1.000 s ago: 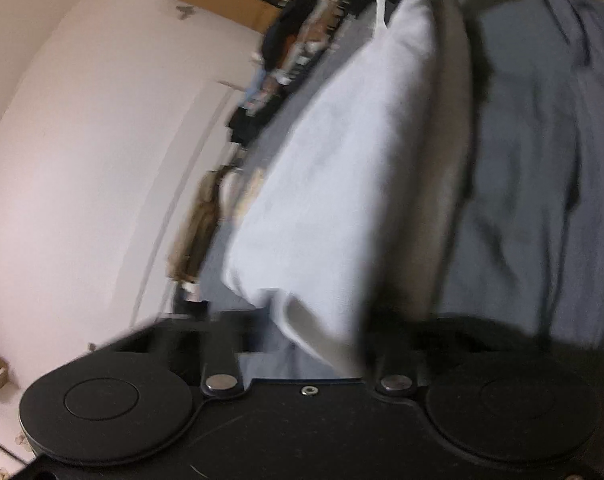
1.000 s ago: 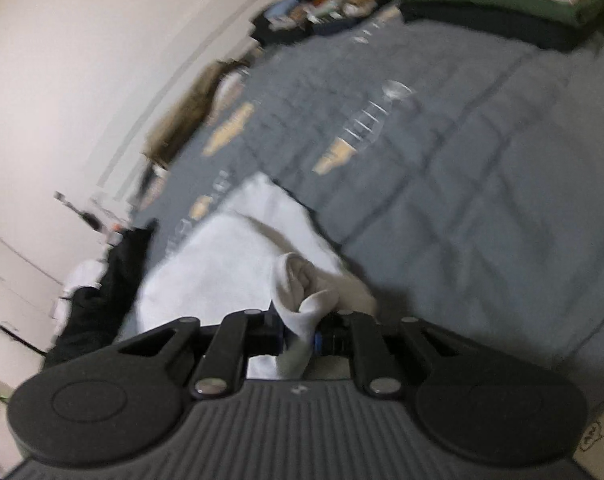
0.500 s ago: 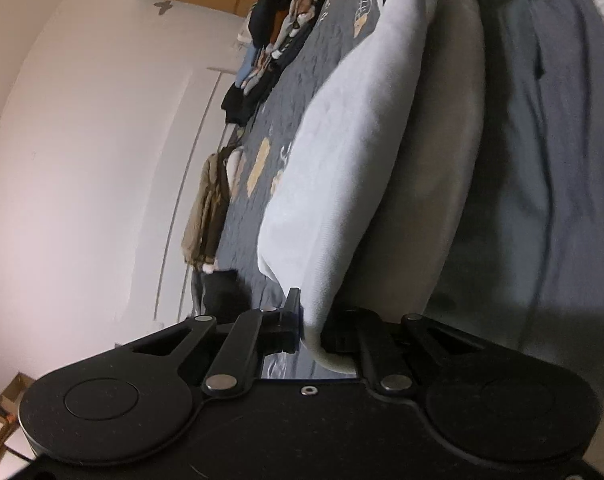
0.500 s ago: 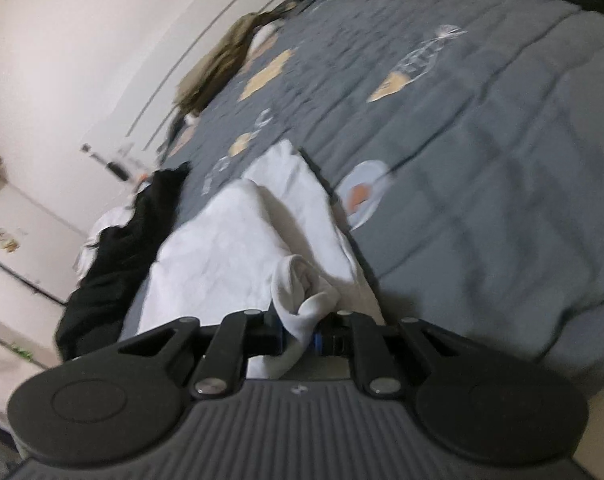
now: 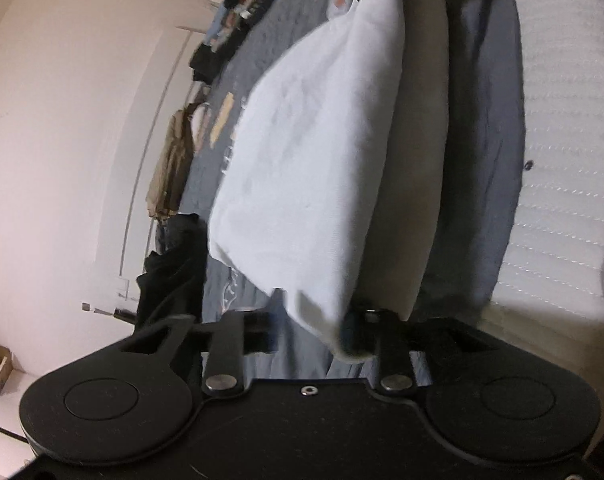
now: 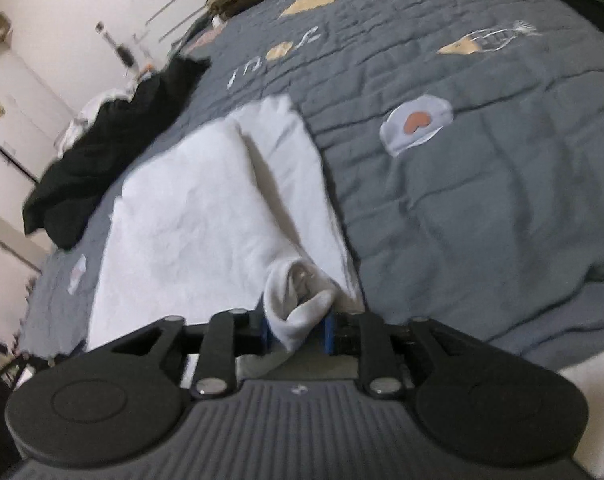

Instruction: Fold clothes

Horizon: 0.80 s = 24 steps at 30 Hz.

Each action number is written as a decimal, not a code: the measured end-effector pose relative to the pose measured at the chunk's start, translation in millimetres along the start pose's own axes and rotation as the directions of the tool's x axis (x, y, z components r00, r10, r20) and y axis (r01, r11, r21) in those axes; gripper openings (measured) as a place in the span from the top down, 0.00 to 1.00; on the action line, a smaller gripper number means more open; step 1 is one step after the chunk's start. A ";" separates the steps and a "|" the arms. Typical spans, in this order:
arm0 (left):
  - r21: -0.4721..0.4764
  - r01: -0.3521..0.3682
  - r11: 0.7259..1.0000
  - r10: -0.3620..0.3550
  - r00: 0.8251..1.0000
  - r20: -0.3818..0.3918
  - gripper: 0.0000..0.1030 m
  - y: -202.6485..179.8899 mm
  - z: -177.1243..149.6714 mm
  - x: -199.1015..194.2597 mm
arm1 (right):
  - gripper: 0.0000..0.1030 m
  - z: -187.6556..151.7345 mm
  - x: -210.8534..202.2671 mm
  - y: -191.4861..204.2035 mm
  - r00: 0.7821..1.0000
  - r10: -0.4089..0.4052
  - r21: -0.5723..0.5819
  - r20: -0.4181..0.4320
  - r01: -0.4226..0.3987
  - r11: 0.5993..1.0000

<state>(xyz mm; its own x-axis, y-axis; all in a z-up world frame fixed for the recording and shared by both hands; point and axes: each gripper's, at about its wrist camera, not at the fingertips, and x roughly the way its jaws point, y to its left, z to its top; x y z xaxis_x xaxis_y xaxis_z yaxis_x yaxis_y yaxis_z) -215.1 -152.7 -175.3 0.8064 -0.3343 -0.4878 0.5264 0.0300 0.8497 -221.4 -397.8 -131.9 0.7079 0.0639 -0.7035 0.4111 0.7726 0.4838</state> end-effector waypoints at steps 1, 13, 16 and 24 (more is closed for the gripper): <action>-0.013 0.023 1.000 -0.023 1.000 0.010 0.27 5.1 -2.9 -5.9 | 0.67 -1.0 -5.5 -0.8 0.999 -0.028 -0.004 0.019 0.028 1.000; -0.712 0.373 0.595 -0.252 0.928 0.276 0.51 125.0 -44.6 -35.1 | 0.67 5.7 -19.0 19.0 0.987 0.135 -0.051 0.082 -0.131 0.990; -0.791 0.407 0.457 -0.344 0.901 0.265 0.82 125.7 -48.3 -2.0 | 0.67 -0.5 8.2 26.5 0.995 0.101 -0.071 -0.001 -0.100 0.992; -0.834 0.444 0.328 -0.430 0.856 0.286 0.78 111.4 -71.8 32.2 | 0.66 19.7 2.6 32.1 0.994 0.101 -0.082 0.035 -0.098 0.992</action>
<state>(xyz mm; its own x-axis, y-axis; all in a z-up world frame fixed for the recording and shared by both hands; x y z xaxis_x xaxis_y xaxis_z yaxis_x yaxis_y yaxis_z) -111.1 -92.4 -110.7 0.3870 -0.5687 -0.7258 0.7553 0.6470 -0.1042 -195.0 -385.3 -107.9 0.7656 0.1196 -0.6321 0.2911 0.8118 0.5062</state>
